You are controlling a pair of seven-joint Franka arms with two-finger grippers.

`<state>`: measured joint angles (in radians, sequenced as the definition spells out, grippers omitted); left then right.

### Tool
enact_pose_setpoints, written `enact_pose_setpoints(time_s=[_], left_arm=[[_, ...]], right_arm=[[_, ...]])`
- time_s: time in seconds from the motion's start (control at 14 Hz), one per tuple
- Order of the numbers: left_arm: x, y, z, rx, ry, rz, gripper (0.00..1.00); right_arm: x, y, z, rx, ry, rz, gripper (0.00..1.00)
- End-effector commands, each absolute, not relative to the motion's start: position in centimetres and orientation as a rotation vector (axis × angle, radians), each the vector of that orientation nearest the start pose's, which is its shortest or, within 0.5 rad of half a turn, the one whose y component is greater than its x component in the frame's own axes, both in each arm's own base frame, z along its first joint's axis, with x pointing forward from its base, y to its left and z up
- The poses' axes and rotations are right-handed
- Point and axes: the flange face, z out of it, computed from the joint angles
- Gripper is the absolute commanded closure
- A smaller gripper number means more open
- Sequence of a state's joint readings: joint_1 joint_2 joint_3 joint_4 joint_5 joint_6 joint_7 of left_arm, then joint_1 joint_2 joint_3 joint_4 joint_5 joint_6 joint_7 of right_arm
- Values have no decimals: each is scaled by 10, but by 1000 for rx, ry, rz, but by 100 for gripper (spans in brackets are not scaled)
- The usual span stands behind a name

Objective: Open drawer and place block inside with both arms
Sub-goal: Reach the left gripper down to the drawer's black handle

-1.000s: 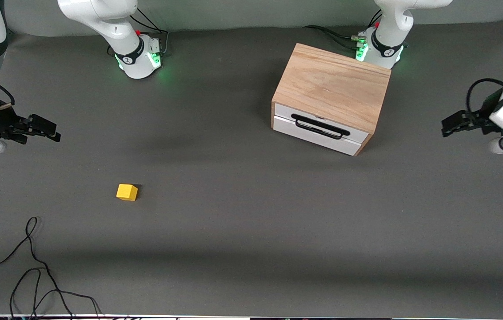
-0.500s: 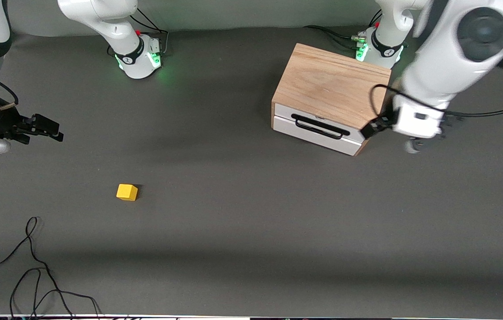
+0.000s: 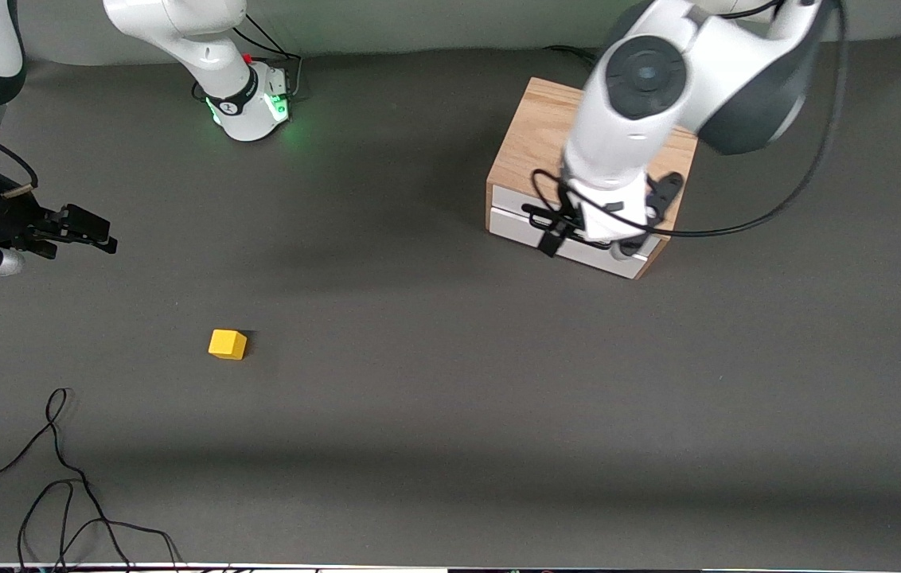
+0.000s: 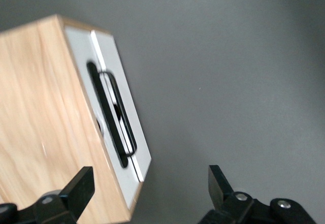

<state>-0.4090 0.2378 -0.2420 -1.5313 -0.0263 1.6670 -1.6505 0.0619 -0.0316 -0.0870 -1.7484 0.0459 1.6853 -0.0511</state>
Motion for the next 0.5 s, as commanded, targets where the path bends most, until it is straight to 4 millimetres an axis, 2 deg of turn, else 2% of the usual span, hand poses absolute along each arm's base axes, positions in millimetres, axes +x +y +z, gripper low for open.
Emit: enact_pose_setpoints(time_s=[0.0, 0.21, 0.43], left_arm=[[505, -379, 500, -2540, -1679, 177, 0], [501, -385, 484, -2513, -1658, 212, 0], [492, -382, 455, -2470, -1592, 245, 0]], right_arm=[[549, -11, 573, -3105, -30, 53, 0], [549, -11, 572, -3106, -23, 55, 0], [550, -11, 568, -3106, -20, 65, 0]])
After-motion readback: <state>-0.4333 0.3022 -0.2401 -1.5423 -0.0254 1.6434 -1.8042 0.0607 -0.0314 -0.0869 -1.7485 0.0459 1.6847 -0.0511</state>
